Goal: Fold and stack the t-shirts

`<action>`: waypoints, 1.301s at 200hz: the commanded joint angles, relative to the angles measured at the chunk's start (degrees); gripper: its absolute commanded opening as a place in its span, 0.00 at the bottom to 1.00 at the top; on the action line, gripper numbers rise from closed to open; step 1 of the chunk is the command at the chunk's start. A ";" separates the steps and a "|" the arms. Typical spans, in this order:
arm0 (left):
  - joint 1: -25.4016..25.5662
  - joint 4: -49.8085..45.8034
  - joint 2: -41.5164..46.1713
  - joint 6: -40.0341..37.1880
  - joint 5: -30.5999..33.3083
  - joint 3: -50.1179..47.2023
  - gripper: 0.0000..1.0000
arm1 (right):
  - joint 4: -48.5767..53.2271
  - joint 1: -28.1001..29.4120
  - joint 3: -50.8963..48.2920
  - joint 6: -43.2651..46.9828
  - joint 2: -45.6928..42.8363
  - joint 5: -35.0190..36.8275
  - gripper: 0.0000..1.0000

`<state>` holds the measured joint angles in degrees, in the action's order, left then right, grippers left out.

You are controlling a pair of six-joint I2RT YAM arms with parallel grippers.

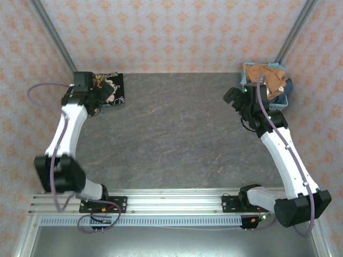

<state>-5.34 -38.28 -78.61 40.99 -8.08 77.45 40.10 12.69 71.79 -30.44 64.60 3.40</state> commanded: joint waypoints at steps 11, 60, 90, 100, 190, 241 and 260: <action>9.99 -3.66 14.41 -5.95 32.95 -11.23 1.00 | -13.75 -0.40 -16.43 11.72 -7.97 17.57 0.99; 11.02 49.35 32.48 -33.55 30.03 -55.12 1.00 | -45.93 -3.31 -41.66 28.69 -5.87 18.97 0.99; 8.78 56.68 19.57 -33.17 25.03 -54.77 1.00 | -55.70 -8.36 -45.68 29.40 2.62 14.06 0.99; 8.25 61.25 14.50 -33.27 24.38 -54.39 1.00 | -60.05 -10.21 -46.73 28.61 5.90 12.41 0.99; 1.57 80.39 0.82 -33.35 13.61 -57.14 1.00 | -79.83 -15.68 -48.53 27.00 16.06 -0.76 0.99; 6.60 94.09 -7.84 -37.97 18.84 -59.19 1.00 | -104.90 -15.50 -58.15 28.25 22.69 -3.27 0.99; 6.93 87.43 -7.85 -38.79 17.30 -55.75 1.00 | -96.47 -14.59 -53.45 29.33 23.09 -2.94 0.99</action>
<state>0.95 45.39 -85.34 5.87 8.97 18.24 -51.77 -2.74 14.39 -2.59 87.05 1.45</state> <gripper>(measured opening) 0.998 0.992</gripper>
